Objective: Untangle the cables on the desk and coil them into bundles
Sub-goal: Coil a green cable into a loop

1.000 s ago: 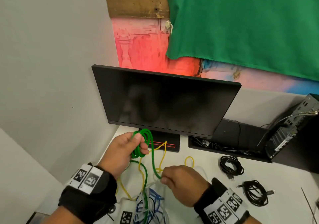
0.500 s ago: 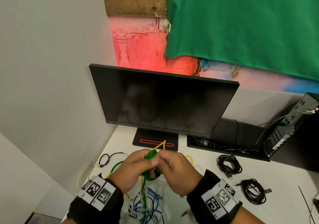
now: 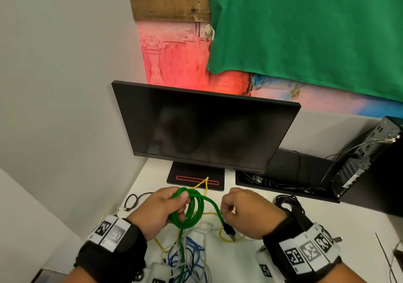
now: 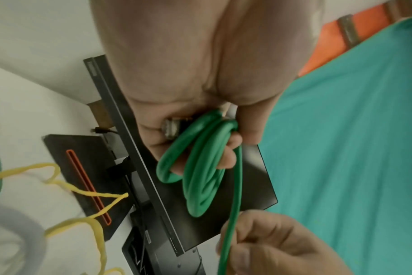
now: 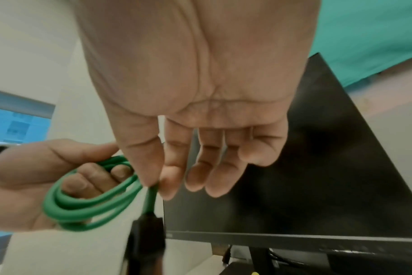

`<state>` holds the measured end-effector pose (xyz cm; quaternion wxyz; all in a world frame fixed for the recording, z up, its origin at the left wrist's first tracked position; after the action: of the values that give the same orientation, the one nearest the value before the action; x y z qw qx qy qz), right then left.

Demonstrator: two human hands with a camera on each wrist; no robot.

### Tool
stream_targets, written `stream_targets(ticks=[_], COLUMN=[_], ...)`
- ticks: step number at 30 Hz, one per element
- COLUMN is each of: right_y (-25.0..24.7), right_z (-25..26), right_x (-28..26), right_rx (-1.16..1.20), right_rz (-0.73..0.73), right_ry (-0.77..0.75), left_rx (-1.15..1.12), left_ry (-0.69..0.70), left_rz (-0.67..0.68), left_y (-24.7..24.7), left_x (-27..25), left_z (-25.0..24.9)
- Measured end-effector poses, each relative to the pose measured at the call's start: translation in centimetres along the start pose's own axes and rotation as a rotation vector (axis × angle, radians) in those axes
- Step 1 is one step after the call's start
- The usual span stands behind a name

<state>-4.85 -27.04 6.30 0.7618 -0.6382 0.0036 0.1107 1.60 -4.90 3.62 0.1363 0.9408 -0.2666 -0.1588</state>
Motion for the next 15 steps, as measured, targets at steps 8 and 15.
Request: stream_targets(ticks=[8,15], right_y=[3.2,2.5], right_z=[2.0,2.4], right_x=[1.0,2.2], right_rx=[0.355,0.344], right_rz=[-0.193,-0.367], right_ry=[0.154,0.207], left_rx=[-0.209,-0.280], left_ry=[-0.037,-0.104], left_rz=[-0.189,-0.097], left_y=[0.4,2.0], left_x=[0.1,-0.6], left_z=[0.3,-0.1])
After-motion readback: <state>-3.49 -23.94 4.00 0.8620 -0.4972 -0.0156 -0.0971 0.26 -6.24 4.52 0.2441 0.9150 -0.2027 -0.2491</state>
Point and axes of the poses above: each hand's wrist, its own x-axis towards the middle knuckle, its own y-axis out of the palm, z = x × y, the point moved 2 cm from there along x, towards the middle knuckle, and after that the axes turned 14 degrees about -x, right-handed, at the moved point
